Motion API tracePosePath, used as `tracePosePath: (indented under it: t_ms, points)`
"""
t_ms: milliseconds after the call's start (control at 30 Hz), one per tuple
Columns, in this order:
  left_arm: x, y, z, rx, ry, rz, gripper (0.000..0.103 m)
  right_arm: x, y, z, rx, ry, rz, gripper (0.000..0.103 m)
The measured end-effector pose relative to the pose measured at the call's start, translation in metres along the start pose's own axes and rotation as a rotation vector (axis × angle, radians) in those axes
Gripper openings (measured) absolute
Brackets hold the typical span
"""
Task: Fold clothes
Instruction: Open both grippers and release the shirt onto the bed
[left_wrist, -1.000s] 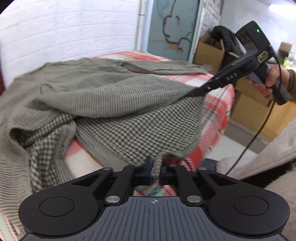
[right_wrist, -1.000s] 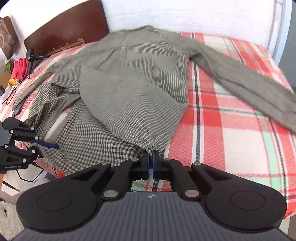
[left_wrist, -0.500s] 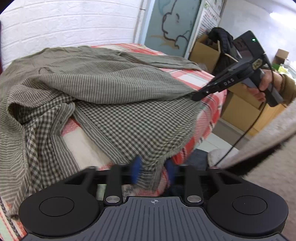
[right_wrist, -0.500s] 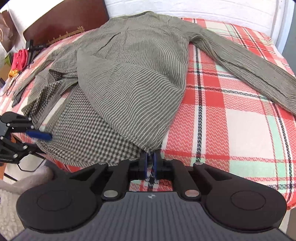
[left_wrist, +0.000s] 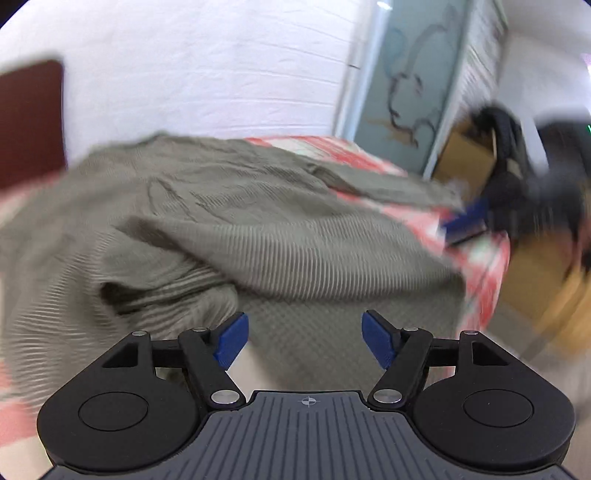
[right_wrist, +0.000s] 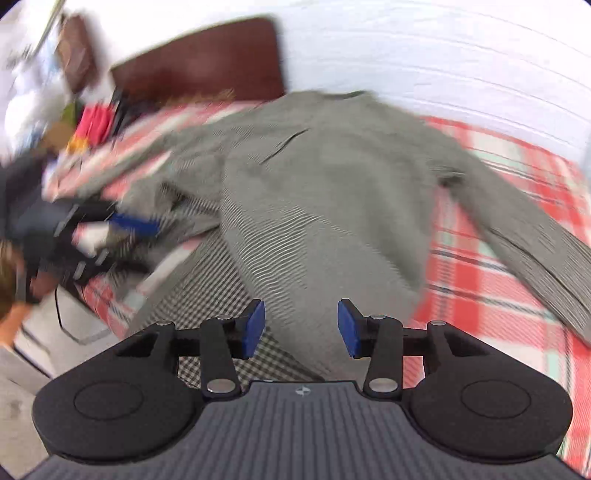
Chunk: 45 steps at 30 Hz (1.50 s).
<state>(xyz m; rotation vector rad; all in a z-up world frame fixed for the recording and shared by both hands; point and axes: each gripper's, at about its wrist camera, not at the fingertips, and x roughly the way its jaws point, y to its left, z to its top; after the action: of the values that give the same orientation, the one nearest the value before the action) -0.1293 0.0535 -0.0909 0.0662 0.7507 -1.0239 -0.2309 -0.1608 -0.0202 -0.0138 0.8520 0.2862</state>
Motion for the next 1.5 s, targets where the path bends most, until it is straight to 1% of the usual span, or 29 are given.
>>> tracePosePath:
  t_ms: [67, 100, 167, 233, 267, 300, 333, 367, 400, 467, 533, 567, 600, 667, 767, 800, 867, 900, 933, 967, 1000, 1033, 1100, 1200, 1267, 1367, 1400, 1433, 1500]
  points:
    - [0.025, 0.013, 0.012, -0.116, 0.039, -0.041, 0.08, 0.019, 0.012, 0.002, -0.076, 0.023, 0.0, 0.048]
    - [0.035, 0.016, 0.016, -0.141, 0.049, -0.046, 0.08, 0.027, 0.016, 0.003, -0.103, 0.033, 0.004, 0.048]
    - [0.051, 0.021, 0.023, -0.167, 0.063, -0.025, 0.08, 0.038, 0.023, 0.005, -0.155, 0.05, 0.01, 0.048]
    - [0.063, 0.023, 0.029, -0.17, 0.062, -0.006, 0.077, 0.048, 0.03, 0.006, -0.208, 0.057, 0.005, 0.049]
    - [0.067, 0.023, 0.032, -0.16, 0.059, -0.003, 0.062, 0.053, 0.033, 0.007, -0.236, 0.059, -0.002, 0.049]
    - [0.069, 0.021, 0.037, -0.143, 0.058, -0.001, 0.031, 0.057, 0.035, 0.008, -0.26, 0.062, -0.008, 0.048]
    - [0.072, 0.02, 0.041, -0.126, 0.056, 0.0, 0.022, 0.062, 0.035, 0.009, -0.269, 0.069, -0.013, 0.03]
    - [0.073, 0.018, 0.046, -0.11, 0.049, -0.003, 0.024, 0.065, 0.032, 0.012, -0.258, 0.076, -0.016, 0.01]
    - [0.073, 0.016, 0.052, -0.098, 0.029, -0.013, 0.024, 0.062, 0.025, 0.018, -0.22, 0.056, -0.017, 0.001]
    - [0.068, 0.011, 0.065, -0.076, -0.022, -0.014, 0.025, 0.057, 0.009, 0.031, -0.138, 0.013, -0.02, 0.001]
    - [0.065, 0.008, 0.077, -0.06, -0.085, 0.013, 0.036, 0.044, -0.018, 0.045, -0.001, -0.061, -0.033, 0.001]
    - [0.065, 0.007, 0.082, -0.055, -0.11, 0.03, 0.053, 0.039, -0.032, 0.05, 0.071, -0.094, -0.042, 0.001]
    - [0.068, 0.008, 0.086, -0.055, -0.12, 0.047, 0.062, 0.037, -0.047, 0.053, 0.144, -0.114, -0.05, 0.001]
    - [0.079, 0.013, 0.091, -0.051, -0.117, 0.079, 0.061, 0.041, -0.072, 0.053, 0.259, -0.111, -0.066, 0.001]
    - [0.094, 0.023, 0.092, -0.062, -0.061, 0.135, 0.061, 0.065, -0.086, 0.041, 0.286, -0.021, -0.12, 0.001]
    - [0.093, 0.027, 0.091, -0.07, -0.053, 0.144, 0.061, 0.073, -0.09, 0.037, 0.294, 0.009, -0.138, 0.001]
    - [0.074, 0.034, 0.089, -0.09, -0.07, 0.138, 0.061, 0.087, -0.099, 0.029, 0.31, 0.059, -0.169, 0.003]
    - [0.062, 0.037, 0.087, -0.095, -0.081, 0.144, 0.063, 0.084, -0.098, 0.028, 0.309, 0.043, -0.167, 0.004]
    - [0.047, 0.038, 0.085, -0.088, -0.092, 0.164, 0.065, 0.078, -0.098, 0.03, 0.309, 0.033, -0.17, 0.015]
    - [0.033, 0.04, 0.083, -0.082, -0.102, 0.184, 0.07, 0.071, -0.097, 0.032, 0.311, 0.019, -0.172, 0.023]
    - [0.018, 0.041, 0.081, -0.074, -0.11, 0.211, 0.073, 0.061, -0.096, 0.036, 0.316, -0.016, -0.171, 0.043]
    - [0.005, 0.041, 0.076, -0.064, -0.107, 0.245, 0.073, 0.049, -0.093, 0.038, 0.31, -0.054, -0.166, 0.054]
    - [-0.017, 0.041, 0.064, -0.045, -0.087, 0.305, 0.074, 0.028, -0.085, 0.044, 0.295, -0.126, -0.151, 0.054]
    - [-0.038, 0.033, 0.041, -0.011, -0.028, 0.357, 0.073, 0.012, -0.064, 0.056, 0.239, -0.185, -0.06, 0.055]
    - [-0.045, 0.021, 0.022, 0.025, 0.012, 0.361, 0.073, 0.023, -0.045, 0.066, 0.18, -0.171, 0.066, 0.054]
    - [-0.045, -0.007, -0.006, 0.125, 0.079, 0.362, 0.073, 0.057, -0.011, 0.07, 0.131, -0.084, 0.297, 0.051]
    - [-0.044, -0.016, -0.016, 0.171, 0.095, 0.369, 0.073, 0.073, -0.002, 0.071, 0.139, -0.046, 0.362, 0.046]
    - [-0.045, -0.024, -0.027, 0.212, 0.106, 0.374, 0.073, 0.09, 0.005, 0.072, 0.158, 0.0, 0.427, 0.043]
    - [-0.048, -0.036, -0.044, 0.264, 0.118, 0.374, 0.073, 0.118, 0.02, 0.073, 0.202, 0.082, 0.524, 0.043]
